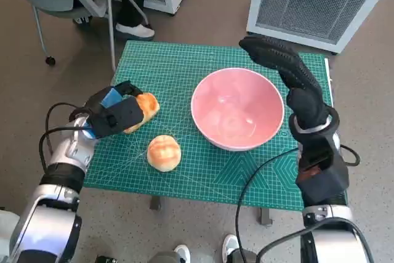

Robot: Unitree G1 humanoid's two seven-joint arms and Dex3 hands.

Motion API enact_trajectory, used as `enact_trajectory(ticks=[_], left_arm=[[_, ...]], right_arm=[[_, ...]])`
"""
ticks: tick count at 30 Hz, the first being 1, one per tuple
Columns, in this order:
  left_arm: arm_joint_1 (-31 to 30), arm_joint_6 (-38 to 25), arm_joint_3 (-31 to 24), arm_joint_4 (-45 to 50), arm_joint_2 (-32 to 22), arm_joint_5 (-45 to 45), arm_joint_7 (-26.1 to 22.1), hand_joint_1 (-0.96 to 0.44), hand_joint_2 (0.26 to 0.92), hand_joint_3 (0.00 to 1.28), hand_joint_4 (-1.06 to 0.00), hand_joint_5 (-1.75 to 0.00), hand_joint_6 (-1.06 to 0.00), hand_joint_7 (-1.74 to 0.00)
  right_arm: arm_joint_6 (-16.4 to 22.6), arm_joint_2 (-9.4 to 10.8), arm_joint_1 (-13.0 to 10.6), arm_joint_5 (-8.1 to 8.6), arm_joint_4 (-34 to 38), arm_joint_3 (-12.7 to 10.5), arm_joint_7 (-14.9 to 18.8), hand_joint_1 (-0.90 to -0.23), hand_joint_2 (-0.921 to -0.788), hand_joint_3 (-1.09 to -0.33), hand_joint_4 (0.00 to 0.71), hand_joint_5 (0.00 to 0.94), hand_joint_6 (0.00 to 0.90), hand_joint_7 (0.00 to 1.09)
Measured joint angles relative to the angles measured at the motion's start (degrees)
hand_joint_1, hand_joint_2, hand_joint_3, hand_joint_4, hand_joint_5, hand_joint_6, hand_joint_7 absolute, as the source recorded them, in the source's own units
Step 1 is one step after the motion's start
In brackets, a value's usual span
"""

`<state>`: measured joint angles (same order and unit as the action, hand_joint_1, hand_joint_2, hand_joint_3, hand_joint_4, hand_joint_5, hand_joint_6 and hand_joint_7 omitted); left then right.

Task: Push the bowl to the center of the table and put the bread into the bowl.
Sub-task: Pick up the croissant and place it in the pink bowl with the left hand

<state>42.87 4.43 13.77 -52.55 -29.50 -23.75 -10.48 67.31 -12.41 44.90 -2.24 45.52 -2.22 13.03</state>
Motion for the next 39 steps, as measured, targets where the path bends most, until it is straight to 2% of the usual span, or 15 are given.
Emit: enact_trajectory(ticks=[12,21,28,35,39], left_arm=[[-5.6,-2.5,-5.3,20.6,-0.2,2.6,-1.2,0.00,0.921,0.08,-0.74,-1.17,-0.55,-1.17],[-5.5,-2.5,-8.9,34.4,2.3,3.9,2.7,0.00,0.920,0.05,-0.76,-1.13,-0.59,-1.14],[-4.8,-0.3,-6.7,38.8,6.8,3.4,4.3,0.00,0.920,0.04,-0.78,-1.13,-0.62,-1.10],[-2.0,0.7,-2.6,38.4,9.6,1.4,3.0,0.00,0.919,0.03,-0.79,-1.13,-0.64,-1.07],[0.1,1.1,-0.7,36.8,11.2,1.1,2.1,0.00,0.920,0.03,-0.78,-1.10,-0.62,-1.12]], right_arm=[[0.0,0.0,0.0,0.14,0.1,0.0,0.0,-0.596,-0.921,-0.805,0.251,0.000,0.298,0.03],[0.0,-0.2,0.0,0.27,0.1,-0.1,0.0,-0.593,-0.921,-0.807,0.252,0.001,0.297,0.03],[0.1,-0.2,0.0,0.55,0.1,0.0,0.0,-0.590,-0.921,-0.809,0.252,0.000,0.295,0.03],[0.1,-0.5,-0.7,1.47,-0.3,-0.1,0.0,-0.595,-0.921,-0.812,0.256,0.002,0.293,0.03],[0.1,-0.9,-1.2,1.81,-0.7,-0.1,0.0,-0.599,-0.921,-0.811,0.264,0.006,0.291,0.03]])
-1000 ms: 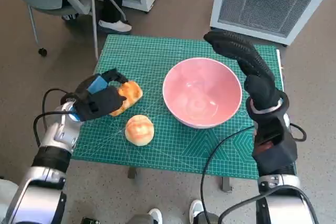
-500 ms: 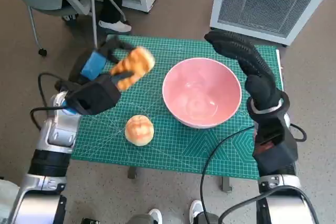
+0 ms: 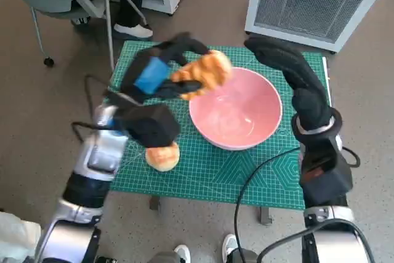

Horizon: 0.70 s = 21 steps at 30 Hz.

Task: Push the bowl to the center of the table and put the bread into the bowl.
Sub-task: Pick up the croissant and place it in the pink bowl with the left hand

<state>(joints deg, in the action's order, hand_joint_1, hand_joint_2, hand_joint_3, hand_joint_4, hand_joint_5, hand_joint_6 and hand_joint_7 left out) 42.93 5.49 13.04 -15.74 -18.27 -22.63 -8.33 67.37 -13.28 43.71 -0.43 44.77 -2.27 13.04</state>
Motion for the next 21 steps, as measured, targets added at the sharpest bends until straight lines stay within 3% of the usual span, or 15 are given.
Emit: enact_trajectory(ticks=[14,16,18,19,21], left_arm=[[4.6,5.3,5.2,-15.9,4.3,-2.9,0.3,0.00,0.920,0.06,-0.77,-1.07,-0.57,-1.22],[4.9,6.2,5.6,-18.1,4.6,-3.1,0.5,0.00,0.920,0.10,-0.74,-1.13,-0.52,-1.24],[5.3,7.0,6.1,-20.4,4.7,-3.5,0.3,0.00,0.921,0.21,-0.63,-1.24,-0.37,-1.39],[5.5,7.3,6.3,-21.3,4.7,-3.5,0.1,-0.03,0.909,0.20,-0.58,-1.10,-0.33,-1.25],[5.9,7.9,6.8,-23.2,4.7,-3.6,-1.3,-0.17,0.913,0.12,-0.40,-0.48,-0.32,-0.64]], right_arm=[[-1.1,-1.2,-1.6,0.10,-2.6,-0.3,-0.3,-0.613,-0.921,-0.807,0.268,0.006,0.289,0.04],[-1.3,-1.4,-2.0,-0.01,-3.0,-0.5,-0.6,-0.615,-0.921,-0.807,0.269,0.006,0.289,0.04],[-1.5,-1.4,-2.3,-0.18,-3.4,-0.6,-1.0,-0.616,-0.921,-0.806,0.269,0.006,0.288,0.04],[-1.6,-1.5,-2.3,-0.32,-3.6,-0.6,-1.1,-0.616,-0.921,-0.806,0.271,0.007,0.288,0.04],[-1.7,-1.5,-2.4,-0.78,-3.9,-0.7,-1.3,-0.616,-0.921,-0.807,0.281,0.011,0.288,0.04]])
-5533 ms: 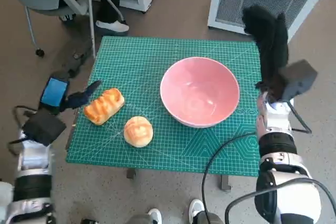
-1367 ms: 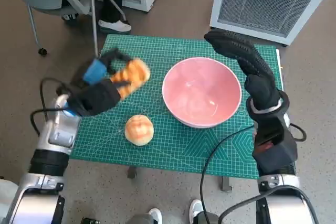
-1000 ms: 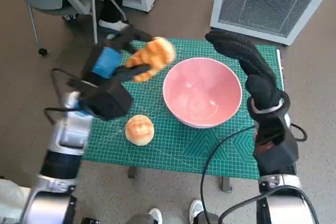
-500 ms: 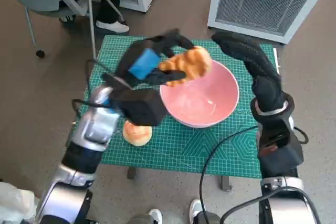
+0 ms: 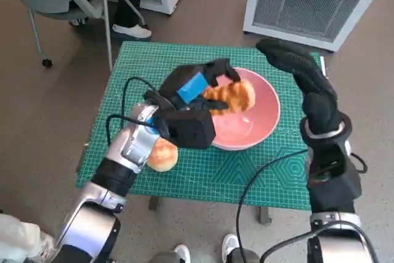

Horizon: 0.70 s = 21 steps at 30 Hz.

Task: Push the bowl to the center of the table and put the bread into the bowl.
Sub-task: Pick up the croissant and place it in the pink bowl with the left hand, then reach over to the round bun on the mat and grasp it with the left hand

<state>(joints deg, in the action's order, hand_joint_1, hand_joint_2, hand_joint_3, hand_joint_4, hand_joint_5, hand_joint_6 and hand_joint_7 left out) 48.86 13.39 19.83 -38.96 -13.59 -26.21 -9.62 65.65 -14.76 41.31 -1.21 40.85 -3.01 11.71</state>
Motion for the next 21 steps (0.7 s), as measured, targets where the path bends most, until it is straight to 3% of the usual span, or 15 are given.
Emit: enact_trajectory(ticks=[1,3,7,14,21], left_arm=[[0.4,0.4,0.3,-1.0,-0.1,0.0,-1.3,-0.22,0.916,0.10,-0.33,-0.31,-0.32,-0.45],[0.9,0.9,0.8,-2.3,-0.5,0.0,-3.8,-0.29,0.918,0.08,-0.24,-0.16,-0.32,-0.28],[1.5,1.3,1.4,-3.1,-1.8,0.0,-8.1,-0.40,0.920,0.06,-0.10,-0.03,-0.27,-0.10],[1.5,2.2,1.0,-1.1,-4.5,0.0,-10.0,-0.47,0.921,0.07,-0.04,0.00,-0.23,-0.04],[-3.0,6.1,-3.8,8.3,-8.2,3.4,-8.7,-0.42,0.921,0.07,-0.09,-0.02,-0.28,-0.05]], right_arm=[[-0.1,0.0,-0.1,-0.25,-0.2,0.0,-0.3,-0.616,-0.921,-0.807,0.282,0.011,0.287,0.04],[-0.3,0.0,-0.1,-0.67,-0.5,-0.1,-0.6,-0.616,-0.921,-0.807,0.281,0.011,0.287,0.04],[-0.5,0.0,-0.4,-1.23,-0.9,-0.2,-1.3,-0.616,-0.921,-0.807,0.275,0.006,0.286,0.04],[-0.9,0.0,-0.6,-1.37,-1.0,-0.2,-2.1,-0.615,-0.921,-0.808,0.272,0.004,0.285,0.05],[-0.9,0.1,-0.7,-1.44,-1.0,-0.2,-2.8,-0.610,-0.921,-0.809,0.271,0.003,0.283,0.05]])
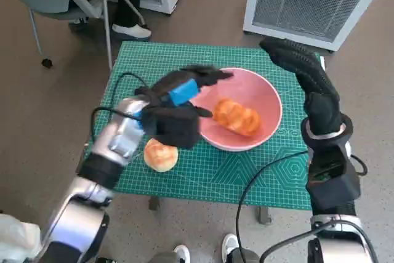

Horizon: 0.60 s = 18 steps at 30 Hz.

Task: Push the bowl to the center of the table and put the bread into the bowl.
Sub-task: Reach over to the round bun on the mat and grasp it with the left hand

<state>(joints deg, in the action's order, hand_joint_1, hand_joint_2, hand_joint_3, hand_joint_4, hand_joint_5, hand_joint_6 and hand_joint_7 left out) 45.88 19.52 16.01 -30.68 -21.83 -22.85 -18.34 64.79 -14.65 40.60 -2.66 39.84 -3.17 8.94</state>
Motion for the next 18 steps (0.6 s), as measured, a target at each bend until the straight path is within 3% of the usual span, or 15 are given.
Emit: enact_trajectory(ticks=[12,18], left_arm=[[-14.0,7.7,-10.1,14.3,-9.3,5.6,0.8,-0.37,0.921,0.03,-0.28,-0.04,-0.41,-0.06],[-20.6,8.4,-12.9,17.9,-13.8,7.1,-1.0,-0.36,0.921,0.02,-0.32,-0.03,-0.43,-0.06]], right_arm=[[0.3,0.0,-0.5,0.17,0.0,0.0,-0.1,-0.604,-0.921,-0.815,0.270,0.001,0.278,0.06],[0.5,-0.1,-0.7,0.38,0.0,0.0,-0.1,-0.606,-0.921,-0.814,0.270,0.001,0.277,0.06]])
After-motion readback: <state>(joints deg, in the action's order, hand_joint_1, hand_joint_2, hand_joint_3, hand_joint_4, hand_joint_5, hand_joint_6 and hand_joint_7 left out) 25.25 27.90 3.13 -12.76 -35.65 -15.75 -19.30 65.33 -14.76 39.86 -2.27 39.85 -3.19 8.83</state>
